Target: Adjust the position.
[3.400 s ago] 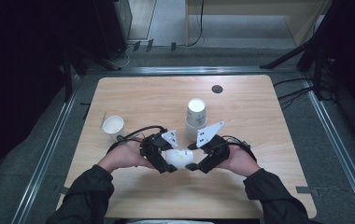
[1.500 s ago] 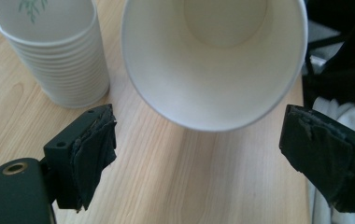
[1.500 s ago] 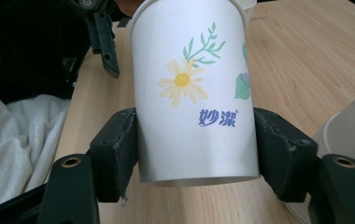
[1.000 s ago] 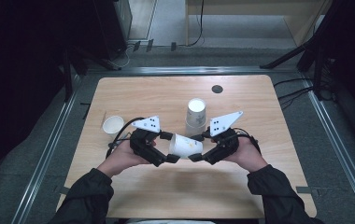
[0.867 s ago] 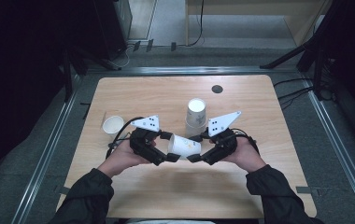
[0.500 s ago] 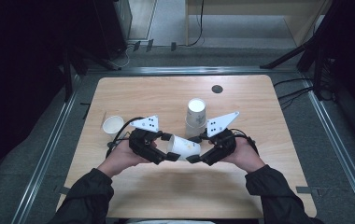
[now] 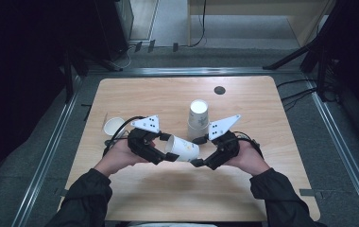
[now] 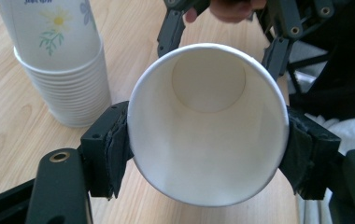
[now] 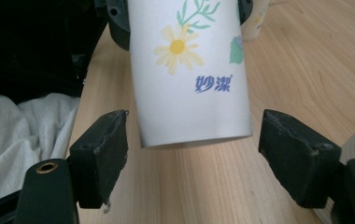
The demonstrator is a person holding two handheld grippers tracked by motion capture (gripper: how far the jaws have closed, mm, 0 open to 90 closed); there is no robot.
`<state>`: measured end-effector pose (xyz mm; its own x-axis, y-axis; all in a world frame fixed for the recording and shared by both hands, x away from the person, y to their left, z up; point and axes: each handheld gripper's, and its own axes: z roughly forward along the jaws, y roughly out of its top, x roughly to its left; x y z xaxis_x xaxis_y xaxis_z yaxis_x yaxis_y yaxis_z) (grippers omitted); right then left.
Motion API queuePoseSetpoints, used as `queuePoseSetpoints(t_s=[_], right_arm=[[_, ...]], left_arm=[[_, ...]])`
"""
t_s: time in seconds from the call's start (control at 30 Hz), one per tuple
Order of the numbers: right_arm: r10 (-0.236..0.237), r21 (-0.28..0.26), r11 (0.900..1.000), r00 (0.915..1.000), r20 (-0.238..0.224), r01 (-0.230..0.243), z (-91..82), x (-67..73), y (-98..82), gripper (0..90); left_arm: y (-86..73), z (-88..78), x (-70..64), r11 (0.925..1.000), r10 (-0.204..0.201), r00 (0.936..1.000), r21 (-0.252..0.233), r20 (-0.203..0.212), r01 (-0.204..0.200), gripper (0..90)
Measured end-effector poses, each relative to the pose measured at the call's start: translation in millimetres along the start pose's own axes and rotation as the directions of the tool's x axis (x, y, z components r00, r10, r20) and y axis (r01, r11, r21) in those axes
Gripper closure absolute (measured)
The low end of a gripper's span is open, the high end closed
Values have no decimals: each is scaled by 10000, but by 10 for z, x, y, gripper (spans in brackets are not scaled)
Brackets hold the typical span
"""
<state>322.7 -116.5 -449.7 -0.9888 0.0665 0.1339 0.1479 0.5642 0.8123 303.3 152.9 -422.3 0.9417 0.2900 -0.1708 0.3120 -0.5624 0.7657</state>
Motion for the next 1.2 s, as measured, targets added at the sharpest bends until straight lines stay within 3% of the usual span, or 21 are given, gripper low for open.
queuePoseSetpoints(t_s=[0.23,0.4,0.6,0.83,1.2], right_arm=[[12,370,9993,9997,234,-21,41,11,-48,249],[-39,513,9987,9997,259,26,79,12,-84,263],[-9,961,9954,9999,132,-4,234,-31,-159,280],[-86,1349,9908,10000,34,81,414,-27,-206,298],[-79,1340,9909,9995,-312,121,467,-11,-197,346]], left_arm=[[66,79,-4,9955,354,9994,876,-68,-346,268],[93,175,-18,9836,552,9984,1725,-143,-519,267],[90,291,8,9650,307,9989,2614,-366,-200,267],[90,366,-13,9520,473,9985,3038,-267,-370,262],[95,396,-36,9520,472,9987,3035,-180,-395,262]])
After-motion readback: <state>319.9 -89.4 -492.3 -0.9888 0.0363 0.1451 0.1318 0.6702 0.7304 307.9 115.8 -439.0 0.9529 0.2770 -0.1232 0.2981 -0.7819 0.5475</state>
